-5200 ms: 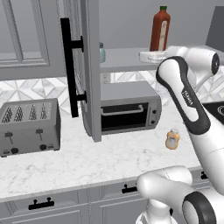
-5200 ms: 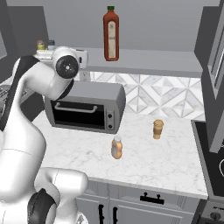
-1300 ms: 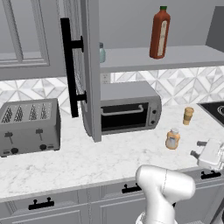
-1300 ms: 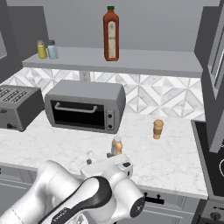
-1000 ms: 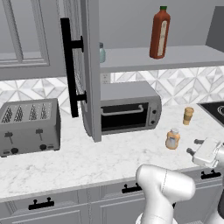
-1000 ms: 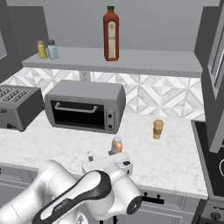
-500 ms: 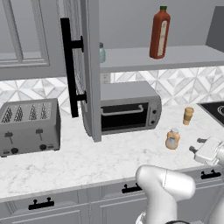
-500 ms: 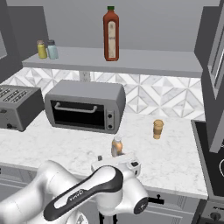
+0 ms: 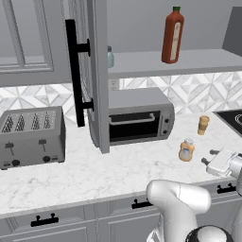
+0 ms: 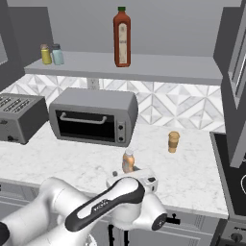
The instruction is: Put the shaker and condiment bottle from the counter next to their counterparts in the cabinet.
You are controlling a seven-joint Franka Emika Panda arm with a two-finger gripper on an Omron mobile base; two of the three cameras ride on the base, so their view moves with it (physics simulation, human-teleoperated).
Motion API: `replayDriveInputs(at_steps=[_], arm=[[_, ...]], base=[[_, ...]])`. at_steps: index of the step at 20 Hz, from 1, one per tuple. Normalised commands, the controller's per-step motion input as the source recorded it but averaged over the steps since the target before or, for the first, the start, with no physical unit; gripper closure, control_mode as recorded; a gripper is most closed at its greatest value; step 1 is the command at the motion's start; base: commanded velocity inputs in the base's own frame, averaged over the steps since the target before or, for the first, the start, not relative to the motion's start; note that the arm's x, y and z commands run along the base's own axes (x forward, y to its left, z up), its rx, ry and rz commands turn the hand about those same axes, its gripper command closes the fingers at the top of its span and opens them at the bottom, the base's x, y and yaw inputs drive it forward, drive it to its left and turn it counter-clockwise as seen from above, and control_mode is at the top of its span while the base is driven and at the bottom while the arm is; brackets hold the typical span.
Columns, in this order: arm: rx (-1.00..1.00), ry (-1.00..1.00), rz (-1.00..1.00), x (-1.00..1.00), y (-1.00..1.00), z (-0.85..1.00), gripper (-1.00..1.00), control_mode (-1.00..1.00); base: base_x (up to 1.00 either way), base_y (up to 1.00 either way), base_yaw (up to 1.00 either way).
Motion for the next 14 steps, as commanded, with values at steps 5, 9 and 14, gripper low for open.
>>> replayDriveInputs(at_steps=[5,9,14], arm=[[-0.01,0.00,0.00,0.27,-0.01,-0.20,-1.00,-1.00],[-0.01,0.02,0.00,0.22,-0.01,-0.15,-1.00,-1.00],[0.00,0.02,0.00,0.17,-0.06,-0.05,-1.00,-1.00]], base=[[0.00,0.00,0.00],[0.00,0.00,0.00],[0.00,0.00,0.00]])
